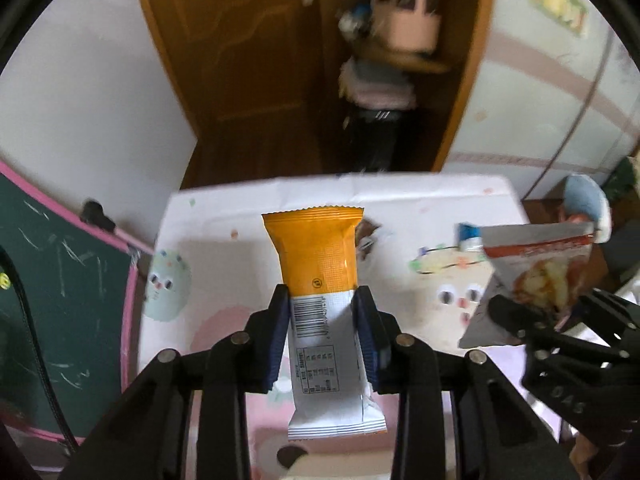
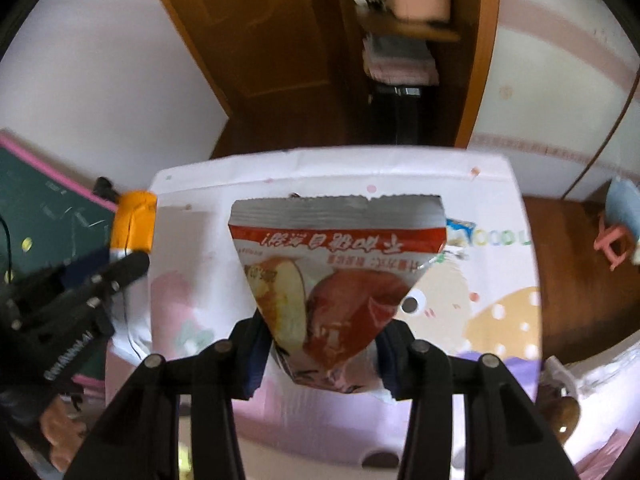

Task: Organize snacks
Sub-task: 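Carry both items over the white tray and open both tools to drop them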

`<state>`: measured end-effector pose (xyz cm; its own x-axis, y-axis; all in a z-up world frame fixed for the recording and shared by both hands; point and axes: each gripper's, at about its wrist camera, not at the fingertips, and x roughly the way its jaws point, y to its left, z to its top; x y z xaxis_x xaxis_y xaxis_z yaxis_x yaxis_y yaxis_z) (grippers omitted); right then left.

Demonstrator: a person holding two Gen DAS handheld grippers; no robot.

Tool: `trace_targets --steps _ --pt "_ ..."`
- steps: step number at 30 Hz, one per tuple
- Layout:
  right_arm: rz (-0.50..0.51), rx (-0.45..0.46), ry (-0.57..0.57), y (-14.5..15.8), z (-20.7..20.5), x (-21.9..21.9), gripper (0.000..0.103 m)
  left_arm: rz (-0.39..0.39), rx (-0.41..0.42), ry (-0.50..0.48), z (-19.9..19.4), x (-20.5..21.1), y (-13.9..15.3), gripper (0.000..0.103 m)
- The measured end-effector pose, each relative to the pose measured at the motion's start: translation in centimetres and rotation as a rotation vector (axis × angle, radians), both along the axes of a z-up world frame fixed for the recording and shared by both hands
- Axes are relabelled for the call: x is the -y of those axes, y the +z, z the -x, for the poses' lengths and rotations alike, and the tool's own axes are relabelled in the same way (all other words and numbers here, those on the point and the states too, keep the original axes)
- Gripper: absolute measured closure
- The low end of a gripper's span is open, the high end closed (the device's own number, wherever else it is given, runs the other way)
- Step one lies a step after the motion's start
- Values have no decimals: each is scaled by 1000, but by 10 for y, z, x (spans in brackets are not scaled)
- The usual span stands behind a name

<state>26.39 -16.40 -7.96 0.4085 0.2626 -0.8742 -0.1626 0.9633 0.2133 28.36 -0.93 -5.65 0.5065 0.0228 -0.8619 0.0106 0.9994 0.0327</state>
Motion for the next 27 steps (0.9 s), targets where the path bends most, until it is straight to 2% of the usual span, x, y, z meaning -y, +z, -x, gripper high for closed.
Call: trace_targets --steps 3,6,12,19,23,27 --pt "32 78 22 38 41 -2 57 24 81 -44 44 -3 46 72" --pt "34 141 41 69 88 -5 57 64 132 -84 88 -6 77 72" --pt "6 185 54 89 167 -2 57 162 181 -158 168 -14 98 71" --pt "1 218 47 76 237 4 56 197 230 -177 233 -21 73 71" --pt "51 265 -10 60 269 11 56 243 200 -189 256 -18 44 71" --pt "53 246 -24 33 290 13 55 219 194 -215 278 0 6 70"
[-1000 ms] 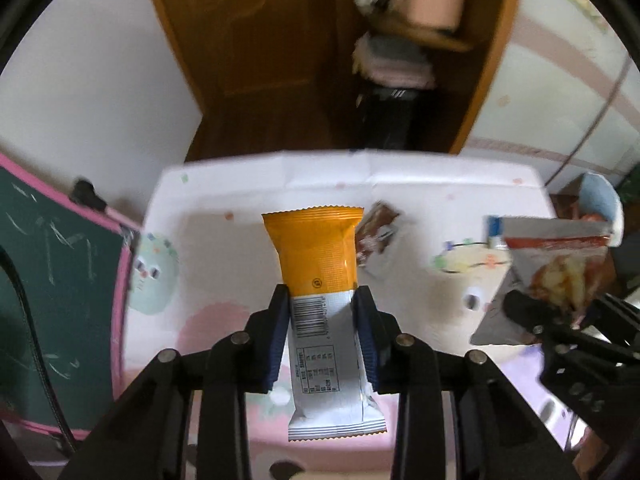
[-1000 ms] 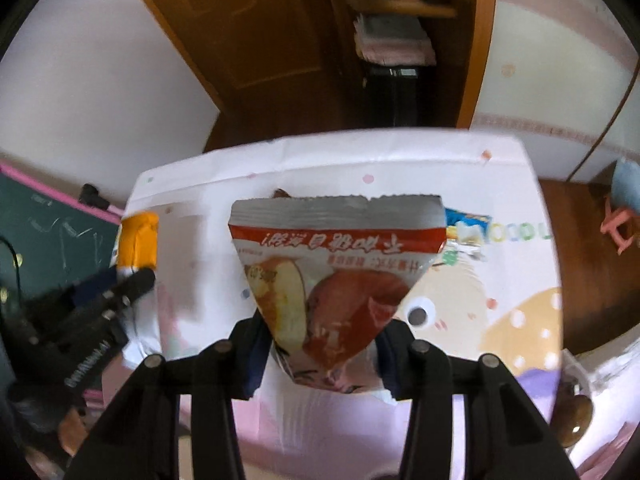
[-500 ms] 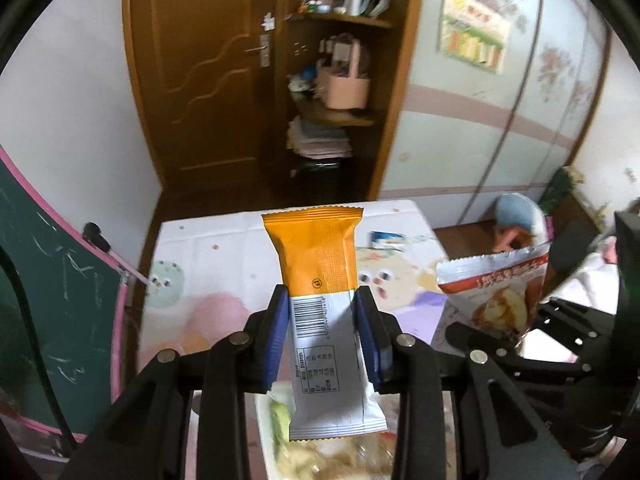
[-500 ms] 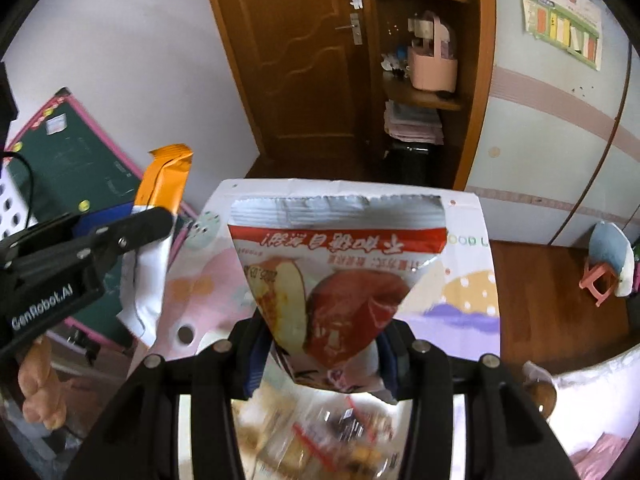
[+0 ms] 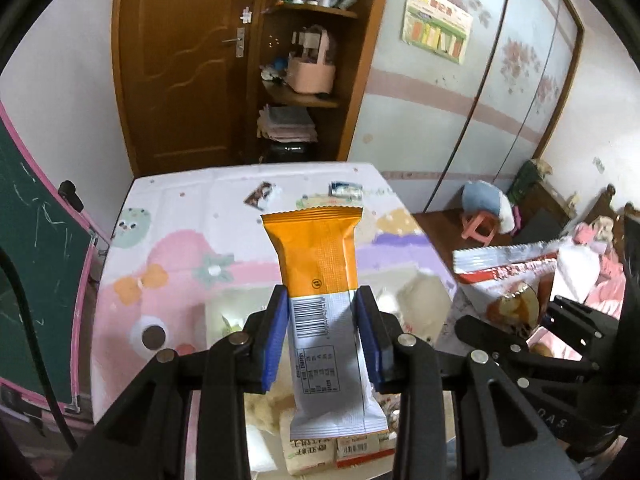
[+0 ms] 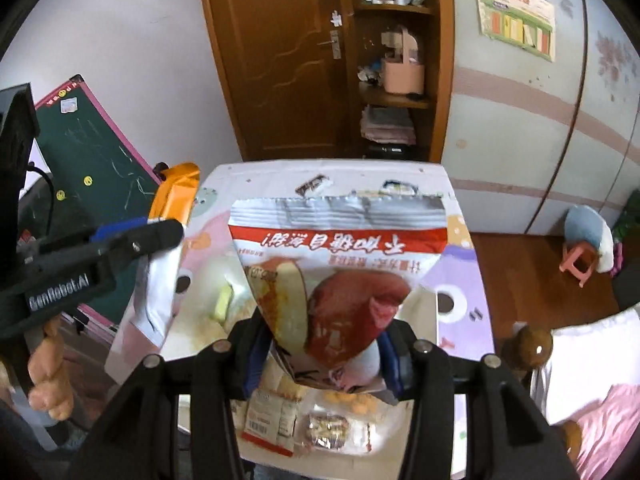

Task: Organize snacks
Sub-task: 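Carry both items over the white tray and open both tools to drop them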

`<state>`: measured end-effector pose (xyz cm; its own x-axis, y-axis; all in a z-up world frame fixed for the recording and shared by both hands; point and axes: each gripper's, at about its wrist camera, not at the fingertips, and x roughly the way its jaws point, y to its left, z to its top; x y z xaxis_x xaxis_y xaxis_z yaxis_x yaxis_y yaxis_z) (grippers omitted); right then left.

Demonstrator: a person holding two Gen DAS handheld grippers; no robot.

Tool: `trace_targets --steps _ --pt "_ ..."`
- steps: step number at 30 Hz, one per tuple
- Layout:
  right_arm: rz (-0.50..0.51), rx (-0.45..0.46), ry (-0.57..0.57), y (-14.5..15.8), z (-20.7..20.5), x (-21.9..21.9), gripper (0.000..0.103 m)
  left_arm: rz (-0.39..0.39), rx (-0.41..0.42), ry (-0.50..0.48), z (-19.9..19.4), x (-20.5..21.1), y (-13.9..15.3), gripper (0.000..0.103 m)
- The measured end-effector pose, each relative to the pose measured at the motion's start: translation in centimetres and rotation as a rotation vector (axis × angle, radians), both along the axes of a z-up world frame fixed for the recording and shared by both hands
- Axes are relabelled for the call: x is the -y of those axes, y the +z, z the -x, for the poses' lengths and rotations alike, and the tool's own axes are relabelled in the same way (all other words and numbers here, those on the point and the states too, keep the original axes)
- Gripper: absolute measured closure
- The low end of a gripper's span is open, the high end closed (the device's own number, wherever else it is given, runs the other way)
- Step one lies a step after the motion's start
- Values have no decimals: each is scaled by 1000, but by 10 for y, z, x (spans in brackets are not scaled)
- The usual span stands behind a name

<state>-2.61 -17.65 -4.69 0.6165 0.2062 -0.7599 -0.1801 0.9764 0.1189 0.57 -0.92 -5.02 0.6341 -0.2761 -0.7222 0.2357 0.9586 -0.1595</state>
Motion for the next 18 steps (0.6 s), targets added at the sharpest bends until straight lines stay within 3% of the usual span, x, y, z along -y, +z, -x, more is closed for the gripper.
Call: trace_targets --steps 5,9,10,13,16,18 --pt "-26 -169 -9 -50 -15 4 55 -89 -84 -24 1 24 -46 70" --pt "-56 -228 -42 -68 -24 17 55 -147 -115 -9 -4 28 -64 68" --pt "-53 -233 -55 -70 -23 19 55 -166 -99 12 -4 28 -65 64" --pt "-43 -233 -81 -73 -29 23 50 -202 -58 74 -6 26 -62 14" --pt "-52 -231 -98 -79 -26 25 29 -191 -44 99 -9 21 -60 11" --pt "-65 -238 -99 -83 -23 26 26 -193 -55 106 -12 20 -62 11"
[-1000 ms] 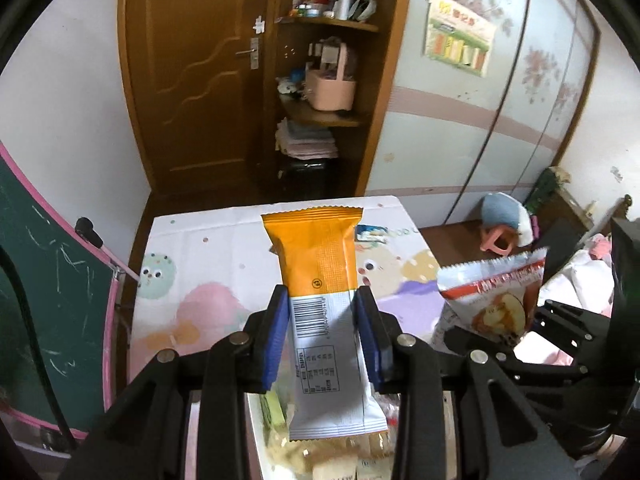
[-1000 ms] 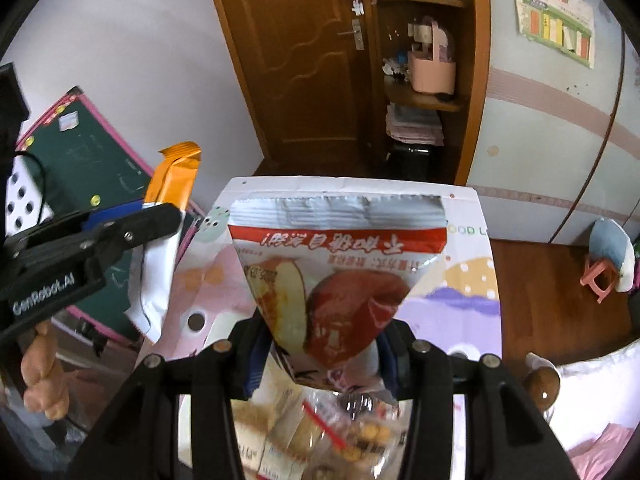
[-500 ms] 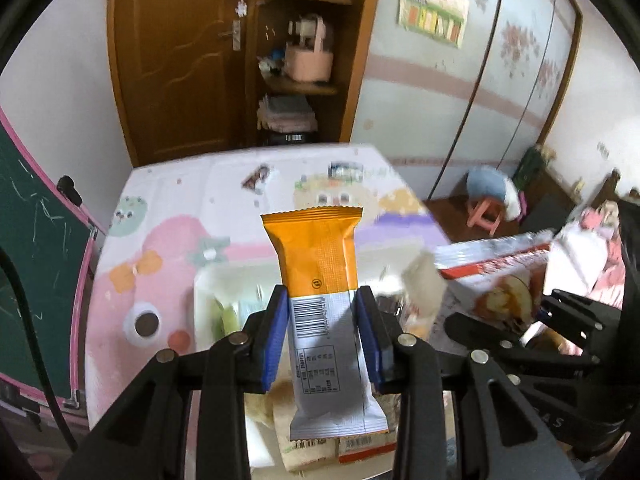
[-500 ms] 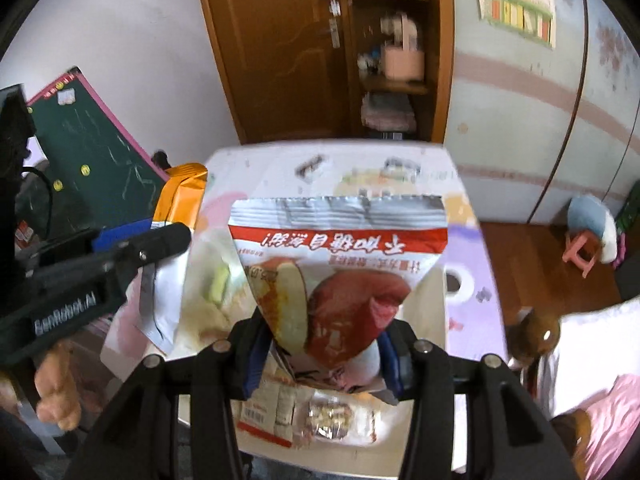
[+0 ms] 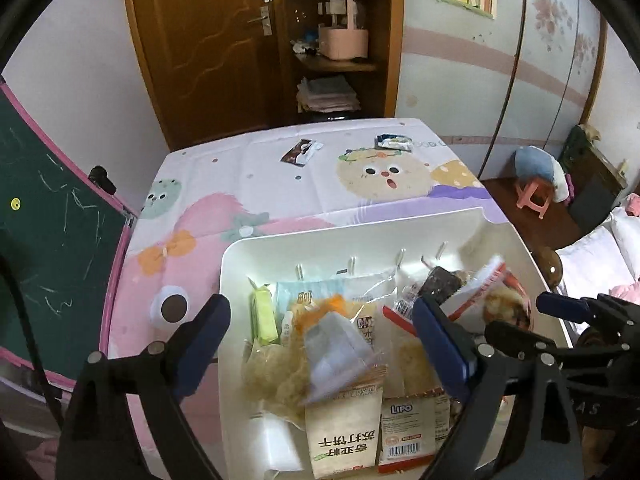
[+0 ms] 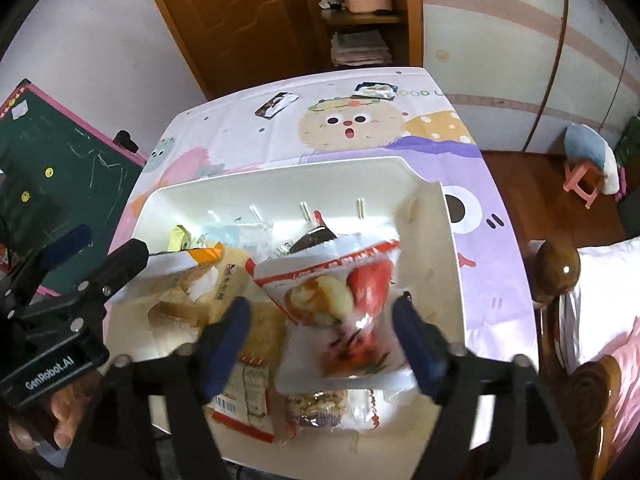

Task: Organize snacks
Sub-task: 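Carry both items over the white tray and open both tools to drop them, then move both tools back over the last snacks on the table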

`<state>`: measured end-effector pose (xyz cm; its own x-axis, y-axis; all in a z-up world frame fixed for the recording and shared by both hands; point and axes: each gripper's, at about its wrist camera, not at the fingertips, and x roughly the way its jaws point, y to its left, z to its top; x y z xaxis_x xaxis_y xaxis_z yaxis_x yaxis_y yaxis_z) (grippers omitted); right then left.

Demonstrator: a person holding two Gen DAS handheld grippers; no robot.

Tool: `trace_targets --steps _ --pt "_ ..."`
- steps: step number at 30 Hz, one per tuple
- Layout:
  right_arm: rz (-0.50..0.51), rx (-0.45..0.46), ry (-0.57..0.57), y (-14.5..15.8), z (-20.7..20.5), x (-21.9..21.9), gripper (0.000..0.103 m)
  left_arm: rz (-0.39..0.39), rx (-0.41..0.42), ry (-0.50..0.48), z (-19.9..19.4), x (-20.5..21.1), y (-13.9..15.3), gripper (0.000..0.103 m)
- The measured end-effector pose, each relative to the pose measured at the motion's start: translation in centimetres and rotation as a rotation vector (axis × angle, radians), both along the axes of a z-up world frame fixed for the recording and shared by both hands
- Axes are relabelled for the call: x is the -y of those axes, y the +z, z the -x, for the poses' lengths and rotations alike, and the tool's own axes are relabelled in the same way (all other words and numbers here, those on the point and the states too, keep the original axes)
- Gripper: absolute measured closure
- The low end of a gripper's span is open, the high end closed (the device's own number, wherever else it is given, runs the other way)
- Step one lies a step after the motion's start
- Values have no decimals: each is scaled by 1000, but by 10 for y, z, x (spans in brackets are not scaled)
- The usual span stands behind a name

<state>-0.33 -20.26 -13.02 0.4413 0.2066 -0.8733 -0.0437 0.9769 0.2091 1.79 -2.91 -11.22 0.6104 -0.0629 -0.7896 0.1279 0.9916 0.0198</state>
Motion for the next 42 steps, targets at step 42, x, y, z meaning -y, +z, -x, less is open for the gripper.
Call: trace_targets --steps 42 --pt "272 237 81 80 -24 -3 26 -38 193 -31 -32 0 82 11"
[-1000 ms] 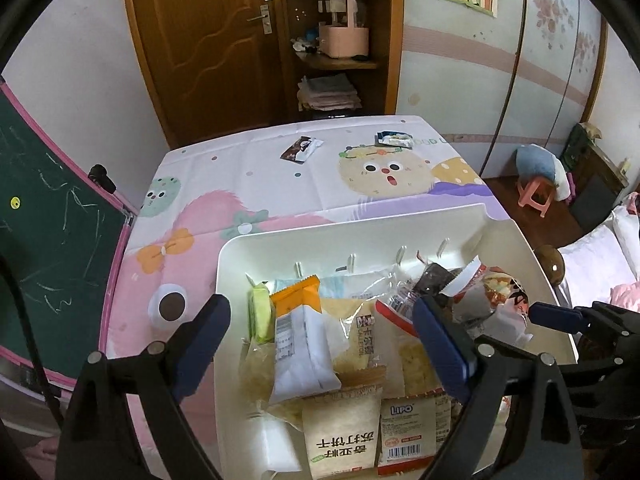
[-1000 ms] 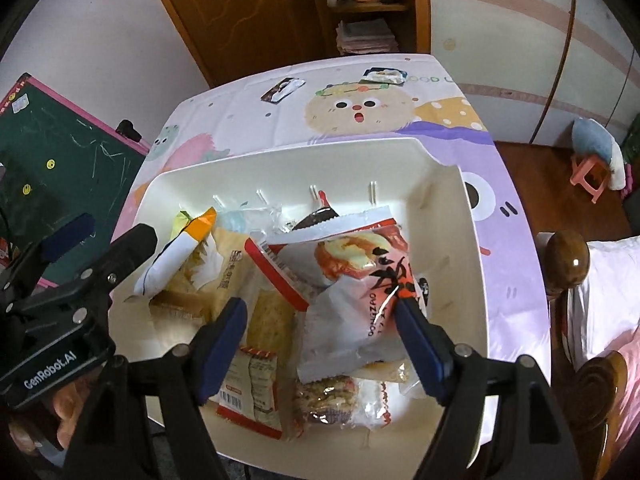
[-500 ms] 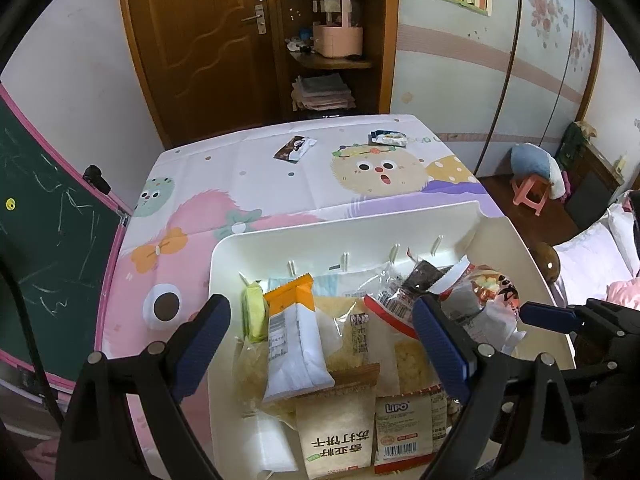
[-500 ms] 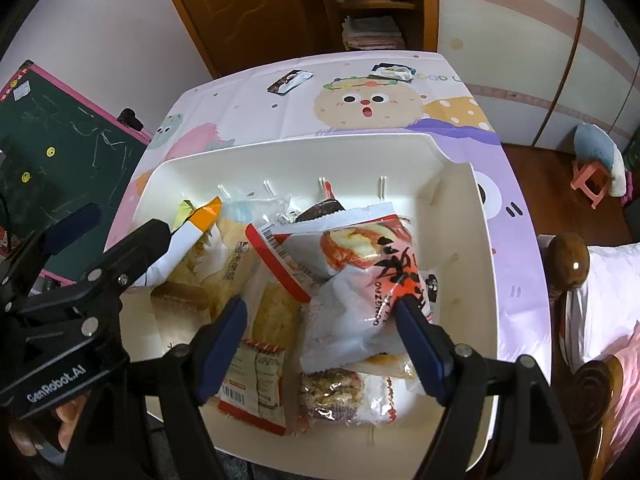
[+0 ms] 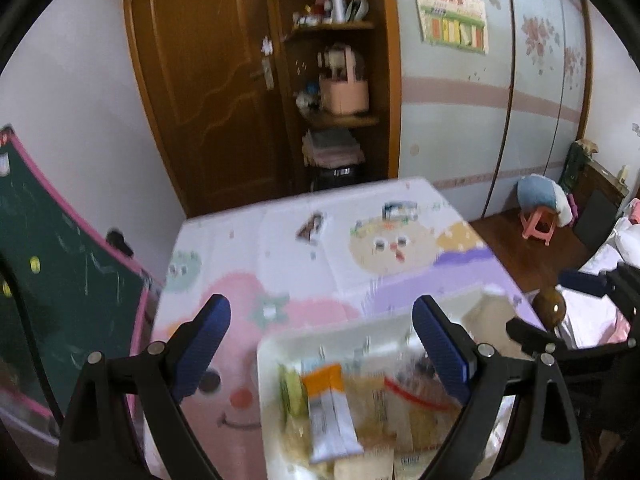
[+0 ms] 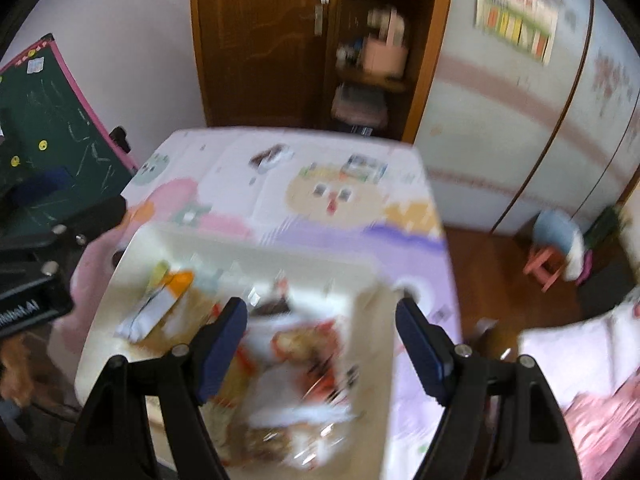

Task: Organize snacks
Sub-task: 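Move both tools back over the last snacks on the table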

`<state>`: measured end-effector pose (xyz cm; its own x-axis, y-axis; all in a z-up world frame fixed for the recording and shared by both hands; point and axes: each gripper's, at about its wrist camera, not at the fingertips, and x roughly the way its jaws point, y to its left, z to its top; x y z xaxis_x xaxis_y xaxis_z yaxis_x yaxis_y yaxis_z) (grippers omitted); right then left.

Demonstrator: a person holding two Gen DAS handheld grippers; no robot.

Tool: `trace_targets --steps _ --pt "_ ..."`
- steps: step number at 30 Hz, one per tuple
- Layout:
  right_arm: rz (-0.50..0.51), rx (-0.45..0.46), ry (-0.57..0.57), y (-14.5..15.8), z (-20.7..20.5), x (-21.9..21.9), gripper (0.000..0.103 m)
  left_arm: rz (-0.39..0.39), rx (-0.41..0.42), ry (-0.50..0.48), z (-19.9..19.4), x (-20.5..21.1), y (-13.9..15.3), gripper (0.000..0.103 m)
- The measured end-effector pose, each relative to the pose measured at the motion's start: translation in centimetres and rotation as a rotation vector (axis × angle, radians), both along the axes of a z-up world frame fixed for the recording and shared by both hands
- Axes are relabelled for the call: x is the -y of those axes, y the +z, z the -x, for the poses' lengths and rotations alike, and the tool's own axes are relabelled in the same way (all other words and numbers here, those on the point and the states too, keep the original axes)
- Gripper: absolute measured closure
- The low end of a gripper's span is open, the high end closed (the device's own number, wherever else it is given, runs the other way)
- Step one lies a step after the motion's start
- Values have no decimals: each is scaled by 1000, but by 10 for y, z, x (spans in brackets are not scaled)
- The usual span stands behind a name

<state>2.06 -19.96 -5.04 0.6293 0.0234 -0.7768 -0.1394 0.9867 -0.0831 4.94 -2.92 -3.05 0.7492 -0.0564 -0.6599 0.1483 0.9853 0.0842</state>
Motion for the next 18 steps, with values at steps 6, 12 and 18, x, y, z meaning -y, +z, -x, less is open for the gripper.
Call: trace_targets --steps 6,12,18 --pt "75 105 -25 47 -48 23 26 -56 70 -41 -52 14 51 11" --pt "92 118 -27 77 -136 52 26 -154 133 -45 -118 34 91 11" --pt "28 79 -92 72 -226 77 26 -210 64 -37 -214 57 94 11"
